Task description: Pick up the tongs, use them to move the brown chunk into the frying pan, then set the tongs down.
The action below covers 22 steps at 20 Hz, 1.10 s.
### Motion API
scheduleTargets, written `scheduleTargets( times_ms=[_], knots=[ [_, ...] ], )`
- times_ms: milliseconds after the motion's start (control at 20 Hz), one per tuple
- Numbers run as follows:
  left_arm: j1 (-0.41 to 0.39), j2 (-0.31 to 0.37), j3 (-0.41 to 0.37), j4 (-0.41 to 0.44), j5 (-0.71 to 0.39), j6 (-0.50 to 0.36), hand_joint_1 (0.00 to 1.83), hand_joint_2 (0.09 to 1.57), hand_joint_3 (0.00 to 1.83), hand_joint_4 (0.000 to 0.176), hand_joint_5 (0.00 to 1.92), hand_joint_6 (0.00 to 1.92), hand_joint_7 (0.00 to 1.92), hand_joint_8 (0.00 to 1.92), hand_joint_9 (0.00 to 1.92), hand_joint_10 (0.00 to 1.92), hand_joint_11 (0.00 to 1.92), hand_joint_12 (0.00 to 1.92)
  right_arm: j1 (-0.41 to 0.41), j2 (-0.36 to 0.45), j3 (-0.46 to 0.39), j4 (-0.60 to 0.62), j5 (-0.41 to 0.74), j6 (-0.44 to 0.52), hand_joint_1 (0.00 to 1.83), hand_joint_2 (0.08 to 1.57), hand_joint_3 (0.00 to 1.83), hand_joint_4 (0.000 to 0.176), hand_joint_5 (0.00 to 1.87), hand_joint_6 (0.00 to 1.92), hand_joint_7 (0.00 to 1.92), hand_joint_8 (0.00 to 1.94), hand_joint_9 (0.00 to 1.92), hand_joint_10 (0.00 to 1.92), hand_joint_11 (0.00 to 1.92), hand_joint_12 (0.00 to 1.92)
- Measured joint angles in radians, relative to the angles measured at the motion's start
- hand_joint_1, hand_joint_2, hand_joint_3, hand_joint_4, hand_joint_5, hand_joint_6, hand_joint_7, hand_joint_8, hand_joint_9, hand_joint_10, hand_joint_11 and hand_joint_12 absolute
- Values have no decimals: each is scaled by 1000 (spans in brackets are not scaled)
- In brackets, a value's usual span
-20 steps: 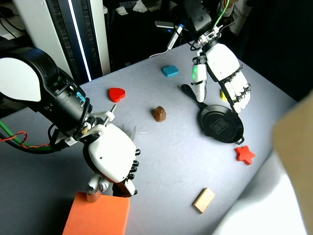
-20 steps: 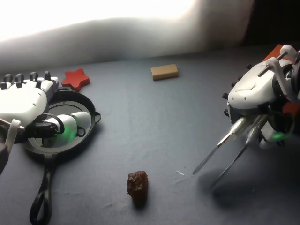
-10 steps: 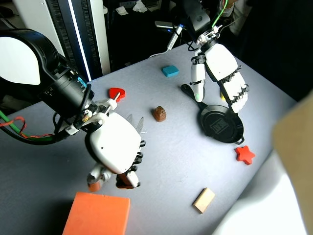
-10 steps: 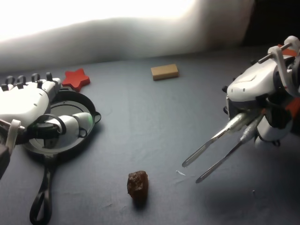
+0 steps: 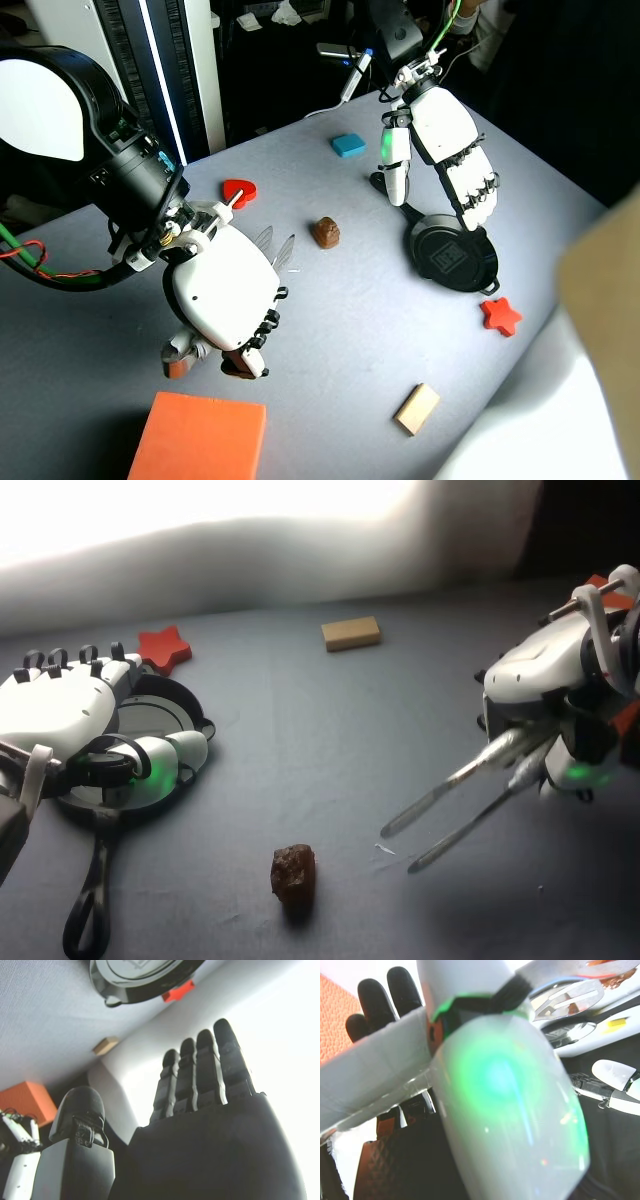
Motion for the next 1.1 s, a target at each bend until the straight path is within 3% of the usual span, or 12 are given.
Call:
scheduleTargets(
  times_ms=[150,550,950,1000,1100],
  knots=[
    [0,0,14,-2,1,-3,81,1290,1,12,53,1,88,0,71,0,0,270,0,0,-19,-105,15,60,1121,1079,0,0,855,24,950,3,892,26,349,1252],
    [3,0,19,-25,0,-5,104,1282,0,15,72,4,96,4,90,7,0,338,1,-28,-32,-87,-52,283,1129,1083,2,0,845,14,943,2,886,17,329,1266],
    [4,0,35,-31,0,-11,101,1283,0,13,67,6,102,4,95,4,0,355,0,-53,-66,-90,-85,379,1129,1084,2,0,861,17,949,3,892,16,335,1261],
    [4,0,38,-31,2,-11,118,1277,0,20,75,7,99,1,96,4,0,362,0,-53,-76,-91,-97,386,1128,1093,6,0,847,11,936,0,881,11,325,1260],
    [10,0,39,-30,-2,-16,106,1281,0,21,70,4,93,0,92,1,0,372,-8,-53,-118,-135,-128,456,1125,1091,4,0,853,12,942,3,889,13,332,1260]
  ],
)
